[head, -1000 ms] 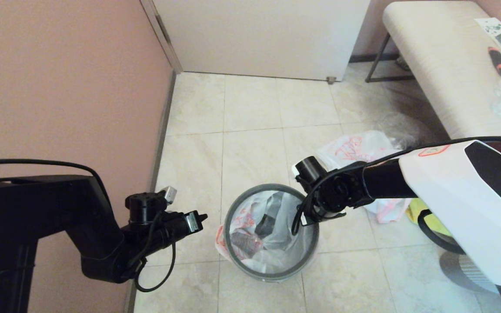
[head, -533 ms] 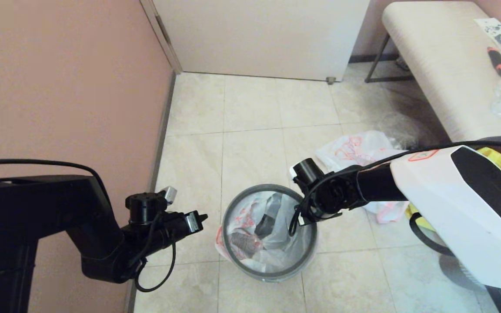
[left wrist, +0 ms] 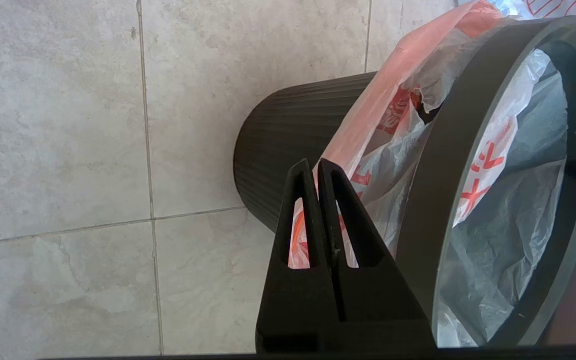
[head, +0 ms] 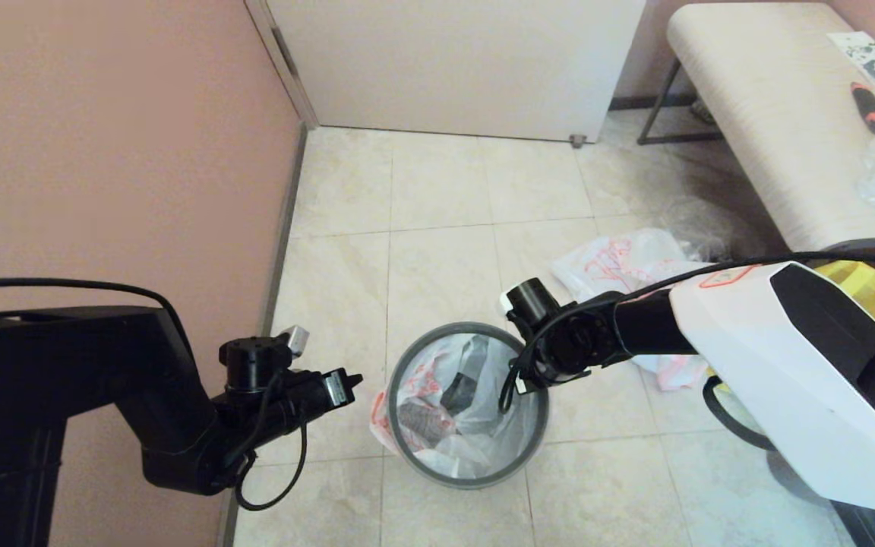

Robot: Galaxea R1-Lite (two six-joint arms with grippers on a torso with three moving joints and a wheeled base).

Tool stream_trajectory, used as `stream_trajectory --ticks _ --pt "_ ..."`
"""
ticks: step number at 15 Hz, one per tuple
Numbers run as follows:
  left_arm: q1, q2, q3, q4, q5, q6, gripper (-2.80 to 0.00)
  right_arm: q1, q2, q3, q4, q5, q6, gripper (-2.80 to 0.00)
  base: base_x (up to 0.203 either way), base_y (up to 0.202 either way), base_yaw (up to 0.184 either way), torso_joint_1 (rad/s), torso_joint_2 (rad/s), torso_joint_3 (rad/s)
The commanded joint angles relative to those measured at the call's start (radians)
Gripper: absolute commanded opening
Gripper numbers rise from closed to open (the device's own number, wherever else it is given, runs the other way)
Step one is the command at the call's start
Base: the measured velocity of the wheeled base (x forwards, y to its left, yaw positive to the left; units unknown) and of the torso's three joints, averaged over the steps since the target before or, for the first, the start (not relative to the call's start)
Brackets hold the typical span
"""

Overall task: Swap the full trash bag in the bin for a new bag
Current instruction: Place the trash can ring on the trash can

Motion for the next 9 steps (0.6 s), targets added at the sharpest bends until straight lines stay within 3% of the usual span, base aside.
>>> stream_trajectory --ticks 1,2,3,9 --pt "0.000 0.001 0.000 -0.007 -0.002 -0.003 -2.80 -0.002 0.030 -0.022 0.001 -0.001 0.000 -2.80 0.000 0.000 0.000 0.000 0.00 0.000" --pt "0.000 0.001 0.000 -0.007 -0.002 -0.003 -2.80 -0.002 0.028 -0.023 -0.001 -0.001 -0.001 -2.80 0.000 0.000 0.000 0.000 0.00 0.000" --pt "0.000 0.001 0.000 -0.007 -0.002 -0.003 -2.80 -0.001 0.028 -0.023 -0.001 -0.001 -0.005 0.00 0.000 0.000 0.000 0.000 0.00 0.000" --pt "-0.002 0.001 0.002 -0.007 -0.002 -0.003 -2.80 0.002 -0.071 0.060 0.004 0.006 0.009 0.00 0.000 0.000 0.000 0.000 0.00 0.000"
